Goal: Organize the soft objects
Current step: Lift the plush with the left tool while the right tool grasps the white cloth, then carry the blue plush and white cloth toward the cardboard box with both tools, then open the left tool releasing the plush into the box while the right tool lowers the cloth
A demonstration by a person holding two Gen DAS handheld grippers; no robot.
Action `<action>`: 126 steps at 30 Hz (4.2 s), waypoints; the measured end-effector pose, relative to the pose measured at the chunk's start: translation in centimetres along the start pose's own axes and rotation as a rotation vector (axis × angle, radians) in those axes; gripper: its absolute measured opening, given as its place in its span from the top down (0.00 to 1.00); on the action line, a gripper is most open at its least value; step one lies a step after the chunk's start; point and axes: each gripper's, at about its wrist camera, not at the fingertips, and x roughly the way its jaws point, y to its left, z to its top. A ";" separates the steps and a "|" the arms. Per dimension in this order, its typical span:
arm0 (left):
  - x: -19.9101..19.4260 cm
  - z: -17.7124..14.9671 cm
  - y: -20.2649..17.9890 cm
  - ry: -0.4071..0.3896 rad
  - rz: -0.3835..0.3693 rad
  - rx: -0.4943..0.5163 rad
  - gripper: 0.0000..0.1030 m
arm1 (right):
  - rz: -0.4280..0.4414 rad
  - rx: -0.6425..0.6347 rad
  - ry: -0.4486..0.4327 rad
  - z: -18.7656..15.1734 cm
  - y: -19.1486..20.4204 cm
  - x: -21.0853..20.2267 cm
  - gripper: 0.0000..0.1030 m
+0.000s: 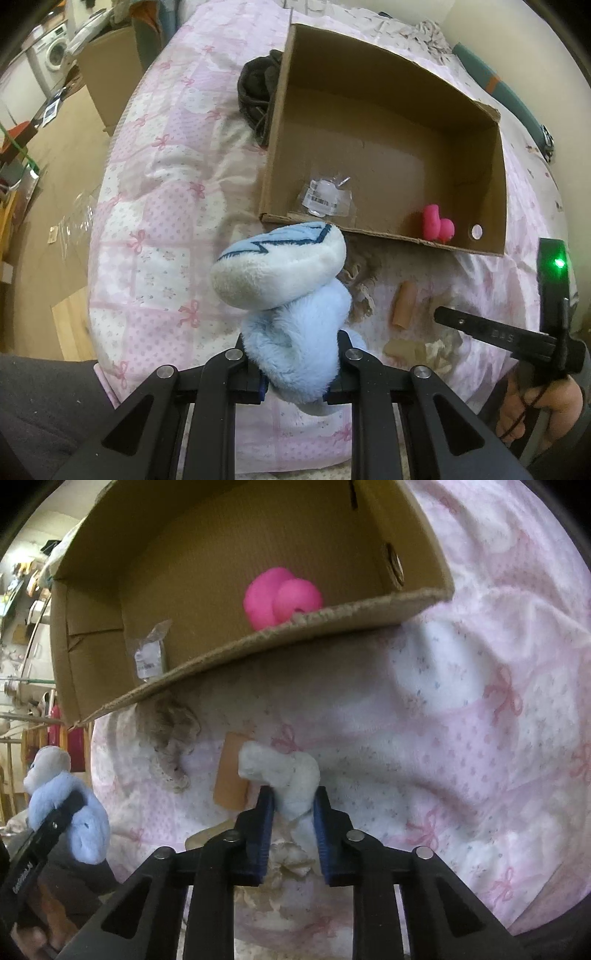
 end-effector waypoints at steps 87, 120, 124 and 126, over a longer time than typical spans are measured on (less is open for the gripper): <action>-3.7 2.8 4.6 0.027 -0.438 -0.244 0.87 | 0.270 0.004 -0.195 -0.7 -0.3 -7.4 0.79; 6.8 13.0 -3.7 0.299 -0.168 -0.199 0.82 | 0.321 -0.014 -0.300 7.4 -0.5 -10.2 0.79; 7.8 14.0 -5.3 0.299 -0.262 -0.208 0.68 | 0.295 -0.020 -0.291 7.5 -0.7 -9.5 0.79; 7.8 14.6 -5.8 0.269 -0.273 -0.209 0.48 | 0.284 -0.032 -0.298 7.6 -0.5 -9.5 0.79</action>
